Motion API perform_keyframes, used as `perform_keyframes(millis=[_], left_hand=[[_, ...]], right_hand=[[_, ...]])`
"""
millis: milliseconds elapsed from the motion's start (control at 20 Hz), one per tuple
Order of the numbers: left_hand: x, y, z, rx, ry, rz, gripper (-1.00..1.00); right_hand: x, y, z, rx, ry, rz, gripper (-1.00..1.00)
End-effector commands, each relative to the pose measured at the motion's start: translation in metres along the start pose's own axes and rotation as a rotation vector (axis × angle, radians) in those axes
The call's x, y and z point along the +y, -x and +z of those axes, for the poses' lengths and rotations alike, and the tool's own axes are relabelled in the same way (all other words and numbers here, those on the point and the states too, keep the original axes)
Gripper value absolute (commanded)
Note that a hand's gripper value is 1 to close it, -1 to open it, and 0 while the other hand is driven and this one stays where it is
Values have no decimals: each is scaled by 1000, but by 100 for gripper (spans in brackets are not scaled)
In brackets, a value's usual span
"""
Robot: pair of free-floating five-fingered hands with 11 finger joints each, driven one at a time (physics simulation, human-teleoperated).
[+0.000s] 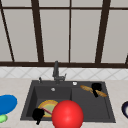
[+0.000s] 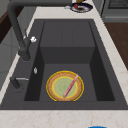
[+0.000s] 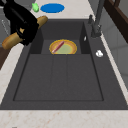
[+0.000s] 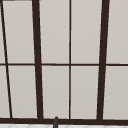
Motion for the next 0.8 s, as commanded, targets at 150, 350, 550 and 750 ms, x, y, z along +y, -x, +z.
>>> perform_keyframes(millis=[150, 350, 550, 750], left_hand=[[0, 0, 0, 0, 0, 0, 0], [0, 0, 0, 0, 0, 0, 0], [0, 0, 0, 0, 0, 0, 0], [0, 0, 0, 0, 0, 0, 0]], right_hand=[[8, 49, -4, -19, 12, -36, 100], [8, 77, -3, -31, 43, -48, 100], [14, 105, 1, -34, 7, -48, 100], [23, 132, 5, -35, -9, -51, 100]])
